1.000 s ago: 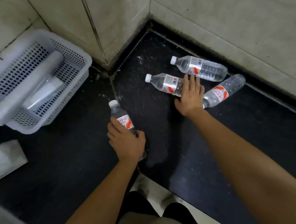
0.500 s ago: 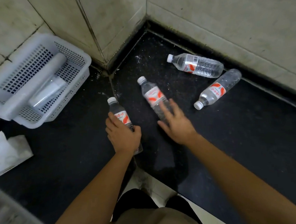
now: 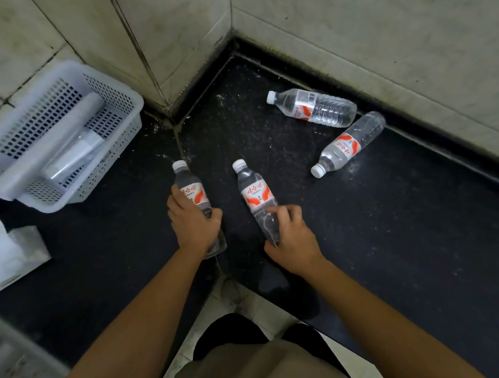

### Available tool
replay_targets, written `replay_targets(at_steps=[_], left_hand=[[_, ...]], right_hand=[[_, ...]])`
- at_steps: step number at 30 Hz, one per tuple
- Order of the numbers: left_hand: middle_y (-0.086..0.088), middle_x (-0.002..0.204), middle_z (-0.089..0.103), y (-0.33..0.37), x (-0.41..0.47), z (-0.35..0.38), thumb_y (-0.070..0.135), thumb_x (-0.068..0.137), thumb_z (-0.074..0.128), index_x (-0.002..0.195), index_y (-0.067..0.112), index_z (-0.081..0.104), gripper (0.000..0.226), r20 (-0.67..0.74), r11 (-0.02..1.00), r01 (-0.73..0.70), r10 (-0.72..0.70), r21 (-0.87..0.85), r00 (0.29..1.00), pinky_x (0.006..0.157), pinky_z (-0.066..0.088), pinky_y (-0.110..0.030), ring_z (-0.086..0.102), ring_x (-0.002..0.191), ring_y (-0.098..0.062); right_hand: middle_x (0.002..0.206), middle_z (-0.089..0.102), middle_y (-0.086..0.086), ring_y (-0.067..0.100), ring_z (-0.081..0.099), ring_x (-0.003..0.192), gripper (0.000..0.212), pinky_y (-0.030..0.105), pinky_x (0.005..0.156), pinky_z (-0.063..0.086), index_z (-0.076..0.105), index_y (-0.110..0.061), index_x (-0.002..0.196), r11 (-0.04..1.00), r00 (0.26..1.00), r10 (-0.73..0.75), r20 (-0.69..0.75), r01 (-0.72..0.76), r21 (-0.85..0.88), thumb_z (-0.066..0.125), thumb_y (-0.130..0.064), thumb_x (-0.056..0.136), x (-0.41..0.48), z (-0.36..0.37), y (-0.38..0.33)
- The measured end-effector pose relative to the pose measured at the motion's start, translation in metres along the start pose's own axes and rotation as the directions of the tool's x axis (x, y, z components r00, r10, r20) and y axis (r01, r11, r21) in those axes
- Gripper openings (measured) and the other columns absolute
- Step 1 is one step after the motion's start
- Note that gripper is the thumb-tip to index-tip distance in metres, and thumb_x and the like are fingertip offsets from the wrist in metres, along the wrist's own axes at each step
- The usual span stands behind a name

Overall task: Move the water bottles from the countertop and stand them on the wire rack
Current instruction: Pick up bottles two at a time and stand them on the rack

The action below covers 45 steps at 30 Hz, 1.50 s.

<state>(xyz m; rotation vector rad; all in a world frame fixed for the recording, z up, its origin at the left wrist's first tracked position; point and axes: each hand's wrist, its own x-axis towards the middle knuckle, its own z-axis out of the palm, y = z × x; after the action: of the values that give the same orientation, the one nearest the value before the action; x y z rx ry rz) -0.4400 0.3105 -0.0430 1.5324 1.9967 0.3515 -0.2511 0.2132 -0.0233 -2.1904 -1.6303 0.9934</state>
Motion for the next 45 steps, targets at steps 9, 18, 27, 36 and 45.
replay_targets(at_steps=[9, 18, 27, 36, 45], left_hand=[[-0.014, 0.153, 0.034, -0.016, -0.004, -0.016, 0.047, 0.084, 0.075, 0.155, 0.027, 0.019, 0.092, 0.176, 0.992, -0.075, 0.091, -0.097, 0.980, 0.112, 0.035, -0.052, 0.036, 0.137, -0.035], [-0.010, 0.115, 0.069, 0.000, 0.005, -0.028, 0.018, 0.075, 0.084, 0.125, 0.011, 0.057, 0.057, 0.298, 0.865, 0.328, -0.221, -0.380, 0.928, 0.075, 0.053, -0.033, 0.067, 0.094, -0.021], [-0.009, 0.114, 0.067, 0.093, 0.006, -0.053, 0.014, 0.084, 0.073, 0.131, 0.015, 0.048, 0.054, 0.481, 0.623, 0.322, 0.101, -0.713, 0.871, 0.076, 0.062, -0.043, 0.071, 0.096, -0.024], [-0.011, 0.101, 0.070, 0.246, -0.096, -0.087, 0.060, 0.090, 0.064, 0.122, 0.007, 0.058, 0.063, 0.451, 0.430, 0.224, 0.550, -0.875, 0.703, 0.071, 0.063, -0.040, 0.075, 0.087, -0.020], [0.000, 0.104, 0.077, 0.297, -0.296, -0.070, 0.064, 0.080, 0.059, 0.131, 0.012, 0.060, 0.073, 0.361, 0.425, 0.015, 0.749, -0.905, 0.555, 0.080, 0.057, -0.034, 0.075, 0.094, -0.014]], right_hand=[[0.136, 0.050, 0.008, 0.030, 0.053, 0.123, 0.070, 0.044, 0.095, 0.048, 0.035, -0.020, 0.133, 0.977, 0.986, 0.164, -0.017, -0.160, 0.142, 0.078, -0.044, 0.083, 0.035, -0.005, -0.026], [0.116, 0.065, 0.007, 0.023, 0.066, 0.105, 0.075, 0.037, 0.091, 0.057, 0.063, -0.022, 0.116, 0.902, 0.930, 0.364, 0.047, -0.364, 0.233, 0.083, -0.051, 0.050, 0.036, -0.028, -0.017], [0.090, 0.076, -0.002, 0.015, 0.073, 0.087, 0.023, 0.032, 0.079, 0.058, 0.069, -0.023, 0.089, 0.807, 0.883, 0.394, -0.255, -0.200, 0.555, 0.083, -0.024, 0.071, -0.012, -0.126, -0.021], [0.089, 0.074, -0.001, 0.015, 0.070, 0.081, 0.035, 0.034, 0.076, 0.057, 0.066, -0.023, 0.095, 0.672, 0.747, 0.416, -0.519, 0.132, 0.729, 0.076, -0.025, 0.062, -0.128, -0.212, -0.011], [0.096, 0.073, 0.002, 0.018, 0.070, 0.088, 0.058, 0.045, 0.089, 0.058, 0.066, -0.017, 0.112, 0.580, 0.549, 0.456, -0.700, 0.414, 0.702, 0.084, -0.041, 0.062, -0.305, -0.252, 0.057]])
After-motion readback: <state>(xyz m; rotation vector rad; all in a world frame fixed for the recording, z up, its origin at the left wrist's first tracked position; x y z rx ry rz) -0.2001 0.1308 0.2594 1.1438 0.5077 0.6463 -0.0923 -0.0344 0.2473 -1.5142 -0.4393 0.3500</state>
